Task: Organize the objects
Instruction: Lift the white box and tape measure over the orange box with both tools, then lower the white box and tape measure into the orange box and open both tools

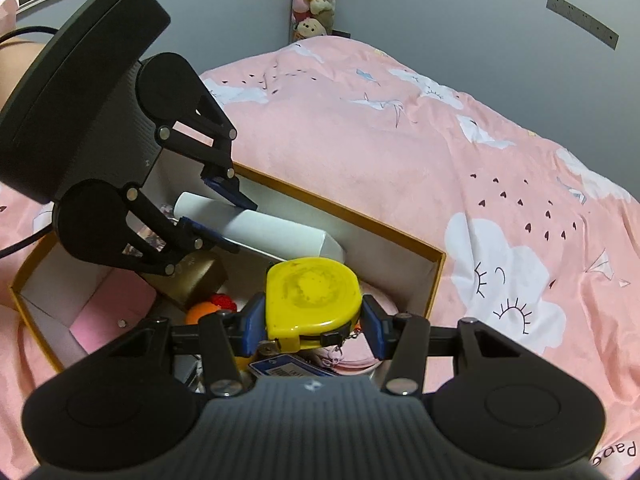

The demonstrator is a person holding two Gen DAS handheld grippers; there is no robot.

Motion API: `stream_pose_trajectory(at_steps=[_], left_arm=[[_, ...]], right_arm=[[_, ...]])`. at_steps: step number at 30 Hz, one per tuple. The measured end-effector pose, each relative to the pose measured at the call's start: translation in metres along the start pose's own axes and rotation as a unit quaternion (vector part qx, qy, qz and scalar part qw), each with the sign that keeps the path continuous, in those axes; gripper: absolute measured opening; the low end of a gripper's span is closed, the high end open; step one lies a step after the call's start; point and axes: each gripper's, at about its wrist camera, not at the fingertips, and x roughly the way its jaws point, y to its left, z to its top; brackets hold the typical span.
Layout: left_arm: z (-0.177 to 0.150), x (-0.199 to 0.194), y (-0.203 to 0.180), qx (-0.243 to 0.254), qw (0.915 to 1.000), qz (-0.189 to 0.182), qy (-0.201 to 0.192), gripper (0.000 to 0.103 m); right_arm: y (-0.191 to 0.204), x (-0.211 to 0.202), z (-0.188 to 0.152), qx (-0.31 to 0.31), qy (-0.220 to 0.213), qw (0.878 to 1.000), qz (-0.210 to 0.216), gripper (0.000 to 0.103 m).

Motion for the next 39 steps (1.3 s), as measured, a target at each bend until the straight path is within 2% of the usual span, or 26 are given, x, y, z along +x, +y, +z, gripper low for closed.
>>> stream_pose_trajectory(at_steps=[5, 8, 13, 19, 23, 25, 33, 39], left_arm=[[-0.002, 0.001, 0.011, -0.005, 0.9997, -0.024, 0.003, 0.033], [-0.002, 0.001, 0.014, 0.004, 0.9998, -0.014, 0.015, 0.036], [-0.003, -0.004, 0.020, -0.005, 0.9998, -0.012, 0.012, 0.037], [-0.001, -0.003, 0.013, 0.021, 0.9993, 0.014, 0.028, 0.032], [-0.002, -0.002, 0.005, 0.039, 0.9985, 0.023, 0.029, 0.024], [-0.002, 0.002, 0.005, 0.030, 0.9989, 0.022, 0.029, 0.020], [-0.004, 0.005, 0.006, -0.002, 0.9994, 0.032, 0.013, 0.022], [-0.011, -0.004, 0.006, -0.031, 0.9990, 0.030, -0.006, 0.025]], right_arm=[[-0.001, 0.007, 0.000, 0.003, 0.004, 1.000, 0.000, 0.052], [0.000, 0.009, 0.000, 0.006, 0.006, 1.000, 0.000, 0.052], [-0.001, 0.011, -0.001, 0.007, 0.007, 1.000, 0.000, 0.052], [-0.001, 0.014, 0.000, 0.013, 0.007, 1.000, -0.004, 0.052], [-0.004, 0.018, 0.003, 0.016, 0.002, 1.000, -0.010, 0.052], [-0.004, 0.022, 0.005, 0.015, 0.003, 1.000, -0.012, 0.052], [0.002, 0.040, 0.007, 0.032, 0.032, 0.999, 0.000, 0.052], [0.015, 0.049, 0.010, 0.042, 0.046, 0.997, 0.043, 0.052]])
